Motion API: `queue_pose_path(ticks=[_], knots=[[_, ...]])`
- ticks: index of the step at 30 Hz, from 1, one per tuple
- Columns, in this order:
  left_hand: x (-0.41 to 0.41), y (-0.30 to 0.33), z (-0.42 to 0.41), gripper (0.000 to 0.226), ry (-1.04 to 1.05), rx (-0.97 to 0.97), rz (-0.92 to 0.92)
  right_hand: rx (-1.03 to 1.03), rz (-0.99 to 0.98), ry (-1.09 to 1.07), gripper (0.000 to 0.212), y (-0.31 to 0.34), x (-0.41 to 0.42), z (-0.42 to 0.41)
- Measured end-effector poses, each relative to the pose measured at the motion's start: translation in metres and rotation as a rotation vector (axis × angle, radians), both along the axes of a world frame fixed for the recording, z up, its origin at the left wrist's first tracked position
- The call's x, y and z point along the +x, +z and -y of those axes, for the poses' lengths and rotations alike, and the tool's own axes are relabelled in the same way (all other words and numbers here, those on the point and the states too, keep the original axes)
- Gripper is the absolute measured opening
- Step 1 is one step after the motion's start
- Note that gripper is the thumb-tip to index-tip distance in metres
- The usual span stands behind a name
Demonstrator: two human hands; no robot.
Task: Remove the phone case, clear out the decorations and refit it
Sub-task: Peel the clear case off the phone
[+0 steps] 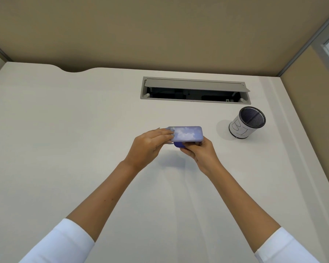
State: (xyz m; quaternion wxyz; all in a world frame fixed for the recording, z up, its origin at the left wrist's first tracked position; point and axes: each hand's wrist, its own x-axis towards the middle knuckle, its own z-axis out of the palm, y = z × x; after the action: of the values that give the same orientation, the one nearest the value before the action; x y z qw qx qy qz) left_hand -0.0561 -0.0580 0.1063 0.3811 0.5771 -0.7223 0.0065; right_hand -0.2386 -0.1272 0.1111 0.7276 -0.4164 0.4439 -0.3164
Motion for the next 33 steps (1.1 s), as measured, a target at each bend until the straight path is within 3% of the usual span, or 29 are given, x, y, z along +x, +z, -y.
queue_pose_path(ticks=[11, 13, 15, 17, 19, 24, 30, 33], knots=[[-0.002, 0.003, 0.000, 0.025, -0.015, -0.018, -0.049, 0.013, 0.002, -0.005, 0.034, 0.001, 0.000, 0.003], [-0.003, 0.009, 0.000, 0.033, 0.007, 0.052, -0.152, 0.011, 0.003, 0.014, 0.031, 0.002, -0.001, 0.002], [-0.005, 0.018, 0.001, 0.032, 0.108, 0.152, -0.377, 0.007, -0.008, 0.028, 0.028, 0.002, -0.003, 0.002], [-0.007, 0.028, 0.007, 0.024, 0.248, 0.313, -0.600, 0.010, -0.023, 0.033, 0.027, 0.002, -0.003, 0.002], [-0.006, 0.032, 0.015, 0.027, 0.294, 0.523, -0.695, 0.012, -0.036, 0.044, 0.027, 0.001, -0.004, 0.001], [-0.006, 0.031, 0.022, 0.017, 0.266, 0.709, -0.704, -0.017, -0.075, 0.089, 0.028, 0.000, -0.005, -0.003], [-0.008, 0.028, 0.023, 0.018, 0.300, 0.687, -0.544, -0.046, -0.100, 0.112, 0.036, -0.001, -0.003, -0.005], [-0.012, 0.027, 0.023, 0.016, 0.319, 0.622, -0.463, -0.038, -0.097, 0.092, 0.031, -0.004, -0.002, -0.005]])
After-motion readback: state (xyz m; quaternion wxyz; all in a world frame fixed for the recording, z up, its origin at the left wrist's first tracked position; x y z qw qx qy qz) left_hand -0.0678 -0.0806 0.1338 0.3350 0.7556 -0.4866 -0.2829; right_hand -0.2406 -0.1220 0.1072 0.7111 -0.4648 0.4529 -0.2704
